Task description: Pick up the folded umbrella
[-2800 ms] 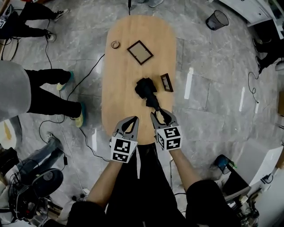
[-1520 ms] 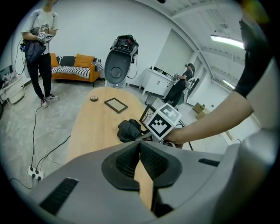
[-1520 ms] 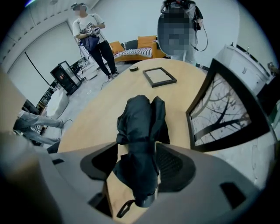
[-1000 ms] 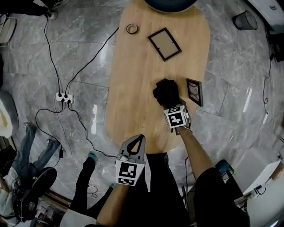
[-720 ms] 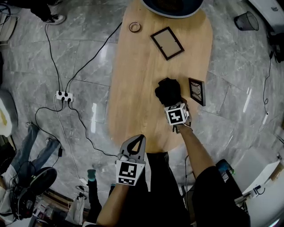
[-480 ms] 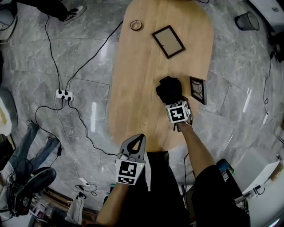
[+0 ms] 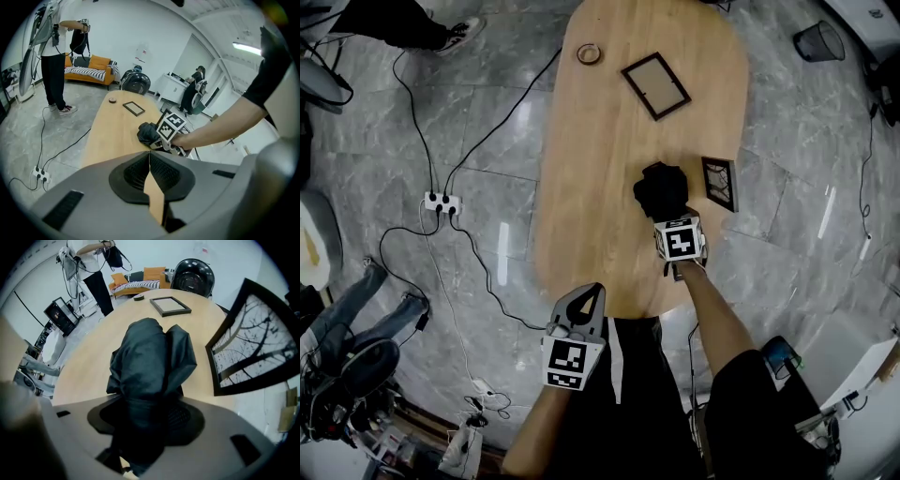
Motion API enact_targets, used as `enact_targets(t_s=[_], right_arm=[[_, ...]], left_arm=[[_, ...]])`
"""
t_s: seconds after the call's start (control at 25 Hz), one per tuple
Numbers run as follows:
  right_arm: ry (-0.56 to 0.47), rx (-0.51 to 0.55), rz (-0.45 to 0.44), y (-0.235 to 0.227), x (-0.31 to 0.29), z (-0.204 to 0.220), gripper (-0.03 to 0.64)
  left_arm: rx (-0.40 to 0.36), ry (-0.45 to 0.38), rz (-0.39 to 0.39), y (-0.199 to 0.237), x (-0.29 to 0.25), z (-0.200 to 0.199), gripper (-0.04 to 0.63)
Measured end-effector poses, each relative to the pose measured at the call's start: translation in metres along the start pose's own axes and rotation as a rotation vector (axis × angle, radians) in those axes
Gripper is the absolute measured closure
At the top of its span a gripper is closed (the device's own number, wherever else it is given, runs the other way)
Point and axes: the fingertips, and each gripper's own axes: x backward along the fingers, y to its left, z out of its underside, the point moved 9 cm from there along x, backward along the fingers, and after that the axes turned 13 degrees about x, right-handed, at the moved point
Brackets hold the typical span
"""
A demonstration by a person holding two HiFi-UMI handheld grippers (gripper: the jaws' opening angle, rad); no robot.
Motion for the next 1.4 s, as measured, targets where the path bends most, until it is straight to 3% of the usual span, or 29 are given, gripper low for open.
enact_targets(t_s=[0.68,1.12,1.4], right_arm=[[-0.276,-0.128,-0.042,0.068,0.117,0.032,0.383],[-0.401,-0.319,0.015,0.122,0.219,0.069,0.383],[-0.489,-0.338,0.047,0.151,0.28,0.079,0.383]], left_arm=[[-0.095,-0.068,0.052,-0.024,0.049,-0.014,0.58],[-0.196,-0.132,0.135,-0.049,0.095,-0.038,0.58],[-0.221,-0.166,0.151,-0.065,0.121,-0.042,0.58]])
